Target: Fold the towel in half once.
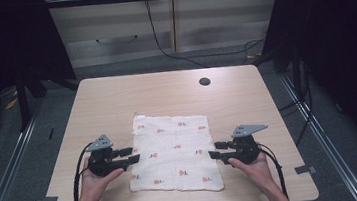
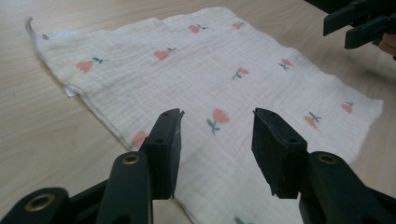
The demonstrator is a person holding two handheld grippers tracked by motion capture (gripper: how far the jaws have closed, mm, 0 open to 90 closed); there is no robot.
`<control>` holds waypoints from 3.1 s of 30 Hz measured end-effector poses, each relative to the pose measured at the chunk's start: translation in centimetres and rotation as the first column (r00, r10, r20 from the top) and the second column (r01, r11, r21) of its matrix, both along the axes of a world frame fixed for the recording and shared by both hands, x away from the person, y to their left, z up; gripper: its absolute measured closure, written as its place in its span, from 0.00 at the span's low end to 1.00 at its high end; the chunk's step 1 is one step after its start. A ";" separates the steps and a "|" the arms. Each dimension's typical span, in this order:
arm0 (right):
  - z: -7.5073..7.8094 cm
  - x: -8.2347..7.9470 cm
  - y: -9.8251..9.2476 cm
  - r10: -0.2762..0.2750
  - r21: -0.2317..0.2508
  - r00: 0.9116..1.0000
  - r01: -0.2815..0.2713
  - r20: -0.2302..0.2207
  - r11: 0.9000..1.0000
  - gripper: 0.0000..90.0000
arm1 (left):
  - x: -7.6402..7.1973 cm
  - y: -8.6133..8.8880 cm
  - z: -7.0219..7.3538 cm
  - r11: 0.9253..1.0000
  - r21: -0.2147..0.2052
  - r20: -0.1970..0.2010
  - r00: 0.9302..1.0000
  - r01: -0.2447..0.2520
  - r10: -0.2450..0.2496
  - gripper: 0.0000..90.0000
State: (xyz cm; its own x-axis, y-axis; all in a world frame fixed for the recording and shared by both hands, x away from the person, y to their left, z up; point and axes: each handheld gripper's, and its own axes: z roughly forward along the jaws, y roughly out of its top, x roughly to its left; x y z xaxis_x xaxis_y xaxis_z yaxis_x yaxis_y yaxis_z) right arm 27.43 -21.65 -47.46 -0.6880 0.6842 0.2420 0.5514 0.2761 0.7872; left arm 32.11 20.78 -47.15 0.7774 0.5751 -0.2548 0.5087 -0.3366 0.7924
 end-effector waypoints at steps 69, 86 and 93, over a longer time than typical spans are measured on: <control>-2.4 -0.5 0.9 0.071 -0.134 0.988 -0.089 -0.139 0.987 0.78 | -0.8 -4.7 -2.9 0.990 0.082 -0.039 0.993 0.117 -0.114 0.67; -0.4 2.5 -0.5 -0.017 -0.105 0.999 0.012 -0.050 0.994 0.65 | -0.8 -4.9 -3.4 0.986 0.131 -0.005 0.994 0.107 -0.107 0.69; -0.7 6.8 -1.1 -0.113 -0.095 0.993 0.109 -0.040 0.990 0.66 | -0.4 -4.4 -3.4 0.988 0.124 -0.001 0.995 0.096 -0.096 0.70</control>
